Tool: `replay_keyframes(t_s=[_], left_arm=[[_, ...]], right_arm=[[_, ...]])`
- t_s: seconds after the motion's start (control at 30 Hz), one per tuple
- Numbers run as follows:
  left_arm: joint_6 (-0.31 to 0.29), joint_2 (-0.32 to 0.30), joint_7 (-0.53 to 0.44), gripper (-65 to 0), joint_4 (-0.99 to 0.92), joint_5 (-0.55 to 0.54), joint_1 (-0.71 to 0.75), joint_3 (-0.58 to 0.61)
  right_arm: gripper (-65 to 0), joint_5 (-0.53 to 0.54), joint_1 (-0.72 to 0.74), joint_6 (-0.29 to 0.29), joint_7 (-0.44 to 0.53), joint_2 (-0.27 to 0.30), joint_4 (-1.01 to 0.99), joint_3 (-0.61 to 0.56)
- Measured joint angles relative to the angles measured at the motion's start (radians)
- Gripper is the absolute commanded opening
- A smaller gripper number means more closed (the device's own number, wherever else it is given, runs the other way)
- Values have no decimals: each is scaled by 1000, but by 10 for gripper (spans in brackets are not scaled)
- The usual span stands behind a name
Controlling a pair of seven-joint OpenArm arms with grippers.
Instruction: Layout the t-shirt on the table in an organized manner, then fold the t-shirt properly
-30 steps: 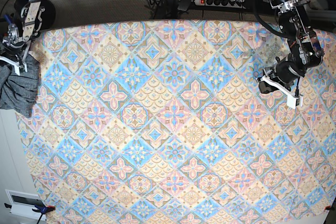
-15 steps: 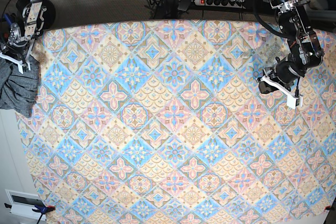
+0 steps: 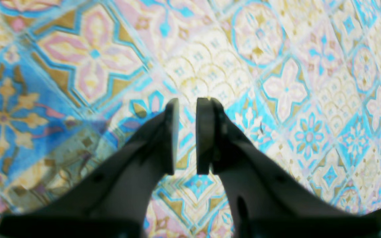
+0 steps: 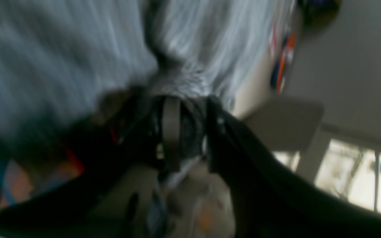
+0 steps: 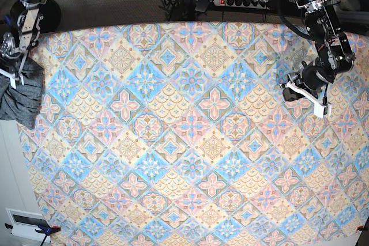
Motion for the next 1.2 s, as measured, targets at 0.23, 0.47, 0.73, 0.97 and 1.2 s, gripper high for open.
replay_keyframes(t_s=[0.23, 0.47, 0.73, 0.97, 1.2], left_arm=[[0, 4, 0, -557, 0, 4, 3, 0], [0, 5, 0, -557, 0, 7, 3, 0], [0, 2, -1, -557, 0, 7, 3, 0], [0, 4, 0, -557, 0, 7, 3, 0], [0, 2, 0, -557, 0, 7, 5, 0]], right_arm=[[-562, 0, -13, 18, -16, -2, 3, 0], [-564, -1, 33, 16, -23, 1, 24, -44], [-562, 1, 63, 19, -120, 3, 137, -136], [-562, 3, 129, 14, -140, 0, 157, -216], [-561, 2, 190, 17, -182, 0, 155, -277]])
